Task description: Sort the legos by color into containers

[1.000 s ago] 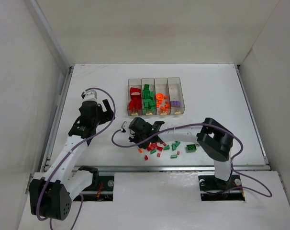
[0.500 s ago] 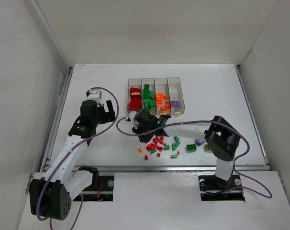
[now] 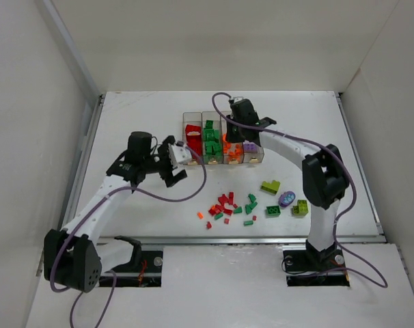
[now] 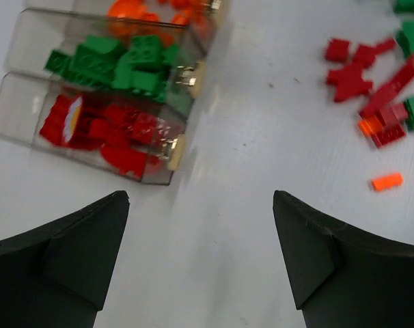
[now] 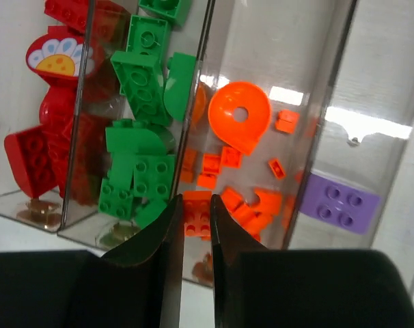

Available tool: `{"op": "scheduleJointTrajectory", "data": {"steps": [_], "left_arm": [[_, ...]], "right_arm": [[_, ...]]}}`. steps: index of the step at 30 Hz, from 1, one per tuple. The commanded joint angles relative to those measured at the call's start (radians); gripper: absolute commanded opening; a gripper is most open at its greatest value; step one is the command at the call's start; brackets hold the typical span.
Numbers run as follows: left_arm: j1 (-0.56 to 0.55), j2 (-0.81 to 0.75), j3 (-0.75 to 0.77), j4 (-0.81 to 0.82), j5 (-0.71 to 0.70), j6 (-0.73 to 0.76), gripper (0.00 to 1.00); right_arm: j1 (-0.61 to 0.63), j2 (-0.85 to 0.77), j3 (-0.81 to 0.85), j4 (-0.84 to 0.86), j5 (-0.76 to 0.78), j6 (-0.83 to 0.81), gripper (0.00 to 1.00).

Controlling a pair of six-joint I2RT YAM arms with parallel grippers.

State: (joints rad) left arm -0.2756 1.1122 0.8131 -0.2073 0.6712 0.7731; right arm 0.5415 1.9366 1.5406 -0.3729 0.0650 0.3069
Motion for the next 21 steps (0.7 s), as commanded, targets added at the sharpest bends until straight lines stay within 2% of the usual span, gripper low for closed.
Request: {"op": "scheduleJointTrajectory", "data": {"steps": [1, 5, 6, 8, 9, 10, 12, 14, 15, 16, 19, 21], "left_arm": [[-0.072, 0.044, 0.066, -0.246, 0.168, 0.514, 0.83], [-0.172, 0.077, 0.087, -0.377, 0.085, 0.763, 0.82], [-0.191, 0.089, 0.087, -0.377, 0.085, 0.776, 0.83], [-0.236, 0.123, 0.115, -0.395, 0.071, 0.805, 0.87], [-0.250, 0.135, 0.115, -0.408, 0.059, 0.845, 0.87], [-0.266, 0.162, 0.130, -0.418, 0.059, 0.859, 0.89], [-0.306, 0.185, 0.139, -0.434, 0.047, 0.885, 0.93], [-0.336, 0.216, 0.139, -0.434, 0.047, 0.894, 1.00], [-0.346, 0.227, 0.139, -0.434, 0.047, 0.894, 1.00], [-0.355, 0.238, 0.139, -0.434, 0.035, 0.907, 1.00], [-0.389, 0.276, 0.129, -0.443, -0.008, 0.942, 1.00], [-0.416, 0.302, 0.120, -0.475, -0.041, 0.985, 0.94]], "right_arm": [[-0.004, 0.071, 0.084, -0.026, 0.027, 0.015, 0.00], [-0.044, 0.090, 0.084, -0.025, 0.012, 0.041, 0.06], [-0.058, 0.090, 0.084, -0.024, 0.003, 0.041, 0.14], [-0.058, 0.090, 0.075, 0.002, -0.023, 0.025, 0.21], [-0.058, 0.090, 0.075, 0.002, -0.039, 0.015, 0.30], [-0.058, 0.090, 0.075, 0.002, -0.048, 0.015, 0.35], [-0.058, 0.090, 0.075, 0.002, -0.048, 0.003, 0.42], [-0.058, 0.090, 0.075, 0.002, -0.057, -0.008, 0.54], [-0.058, 0.090, 0.066, 0.002, -0.057, -0.008, 0.54], [-0.058, 0.090, 0.065, 0.002, -0.057, -0.017, 0.59], [-0.058, 0.078, 0.065, 0.002, -0.067, -0.026, 0.59], [-0.058, 0.053, 0.065, 0.002, -0.067, -0.026, 0.59]]}}
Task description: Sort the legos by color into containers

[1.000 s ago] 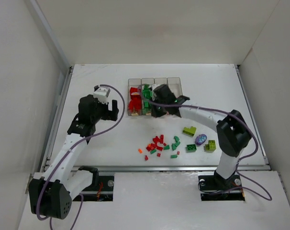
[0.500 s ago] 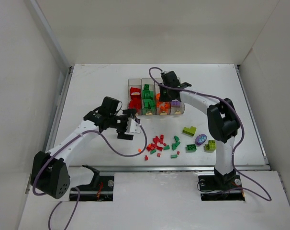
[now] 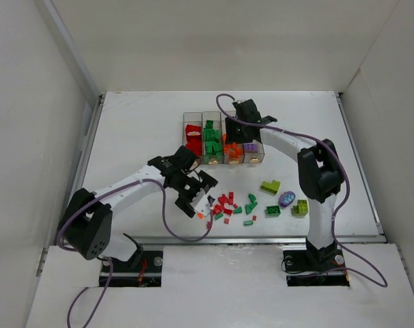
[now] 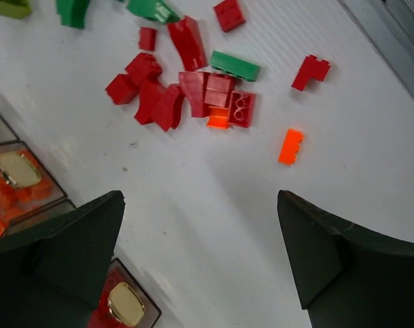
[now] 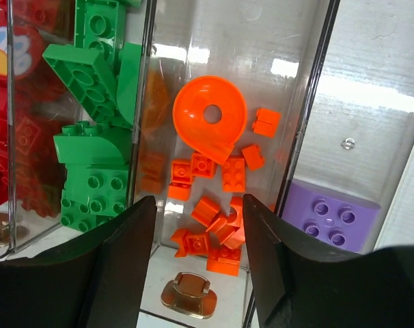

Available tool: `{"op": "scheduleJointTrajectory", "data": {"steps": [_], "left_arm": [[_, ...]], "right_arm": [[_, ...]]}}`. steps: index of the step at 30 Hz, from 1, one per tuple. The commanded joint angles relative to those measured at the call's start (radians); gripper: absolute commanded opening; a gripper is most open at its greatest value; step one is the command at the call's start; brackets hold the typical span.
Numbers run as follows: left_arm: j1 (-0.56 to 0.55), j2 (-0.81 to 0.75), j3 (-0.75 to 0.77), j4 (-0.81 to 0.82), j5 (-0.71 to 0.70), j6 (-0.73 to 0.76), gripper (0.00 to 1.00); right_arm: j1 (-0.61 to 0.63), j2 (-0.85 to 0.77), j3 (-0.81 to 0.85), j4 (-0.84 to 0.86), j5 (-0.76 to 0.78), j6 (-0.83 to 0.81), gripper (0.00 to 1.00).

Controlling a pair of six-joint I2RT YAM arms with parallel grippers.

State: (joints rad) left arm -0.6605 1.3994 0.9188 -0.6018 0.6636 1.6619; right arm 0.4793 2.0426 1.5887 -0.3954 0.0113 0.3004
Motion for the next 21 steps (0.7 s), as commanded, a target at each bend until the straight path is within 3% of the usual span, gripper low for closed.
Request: {"op": "scheduleJointTrajectory", "data": {"steps": [1, 6, 11, 13, 21], "left_arm": [[-0.040, 0.024, 0.005, -0.095, -0.050, 0.148, 0.91], [-0.112, 0.123, 0.025, -0.170, -0.148, 0.199, 0.74], [-0.168, 0.286, 0.146, -0.356, -0.182, 0.208, 0.61], [-0.180, 0.372, 0.215, -0.420, -0.182, 0.208, 0.47], [-0.180, 0.366, 0.189, -0.369, -0.145, 0.150, 0.38]], "right_arm": [[0.004, -0.079, 0.005, 0.024, -0.022, -0.020, 0.59], [0.004, -0.166, -0.027, 0.024, -0.033, -0.040, 0.59], [0.004, -0.257, -0.081, 0.024, -0.033, -0.058, 0.59], [0.004, -0.280, -0.101, 0.033, -0.024, -0.058, 0.59], [0.004, -0.355, -0.180, 0.033, -0.001, -0.076, 0.59]]}}
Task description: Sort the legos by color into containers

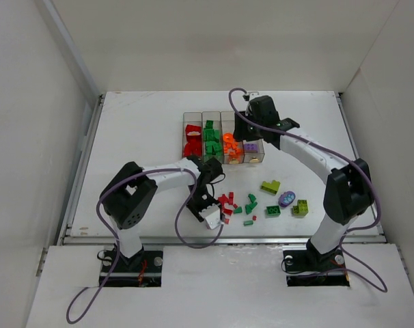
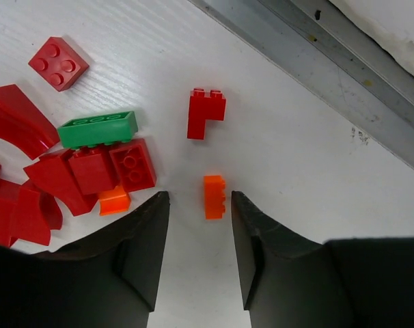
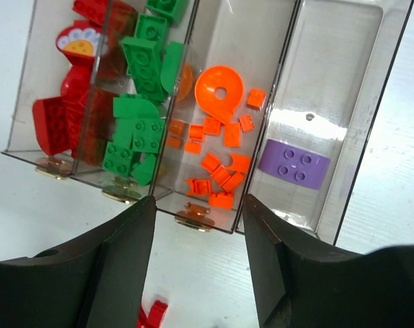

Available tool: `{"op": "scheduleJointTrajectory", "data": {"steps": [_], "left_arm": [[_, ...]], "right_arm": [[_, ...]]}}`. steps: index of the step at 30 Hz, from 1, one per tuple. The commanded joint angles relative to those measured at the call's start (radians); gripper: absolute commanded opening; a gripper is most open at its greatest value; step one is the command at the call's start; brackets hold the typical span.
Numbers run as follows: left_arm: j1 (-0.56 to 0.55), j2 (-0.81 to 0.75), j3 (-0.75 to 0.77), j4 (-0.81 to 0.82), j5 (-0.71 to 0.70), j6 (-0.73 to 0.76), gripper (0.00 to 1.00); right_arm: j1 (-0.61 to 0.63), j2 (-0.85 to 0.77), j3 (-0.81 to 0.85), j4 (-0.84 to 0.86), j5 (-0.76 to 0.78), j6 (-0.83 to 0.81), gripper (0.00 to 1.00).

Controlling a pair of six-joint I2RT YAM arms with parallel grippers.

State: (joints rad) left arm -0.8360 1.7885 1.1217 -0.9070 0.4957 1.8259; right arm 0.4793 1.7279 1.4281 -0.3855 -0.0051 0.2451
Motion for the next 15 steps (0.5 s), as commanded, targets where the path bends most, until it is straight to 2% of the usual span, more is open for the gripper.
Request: {"op": "scheduleJointTrajectory", "data": {"steps": [1, 6, 14, 15], "left_arm": [[-0.005, -0.023, -0.023, -0.064, 0.023, -0.033, 0.37], [-0.005, -0.046, -0.068, -0.053, 0.023, -0.042, 0.33], [-0.014, -0.089, -0.134, 0.025, 0.053, -0.094, 0.09], [-0.014, -0.089, -0.143, 0.034, 0.053, -0.094, 0.02]], "right_arm": [[0.004, -0.050, -0.020, 0.033, 0.016, -0.021, 0.59], [0.004, -0.050, -0.031, 0.033, 0.016, -0.021, 0.59], [0.004, -0.068, -0.052, 0.042, 0.016, -0.021, 0.59], [0.004, -0.080, -0.063, 0.042, 0.016, -0.021, 0.59]]}}
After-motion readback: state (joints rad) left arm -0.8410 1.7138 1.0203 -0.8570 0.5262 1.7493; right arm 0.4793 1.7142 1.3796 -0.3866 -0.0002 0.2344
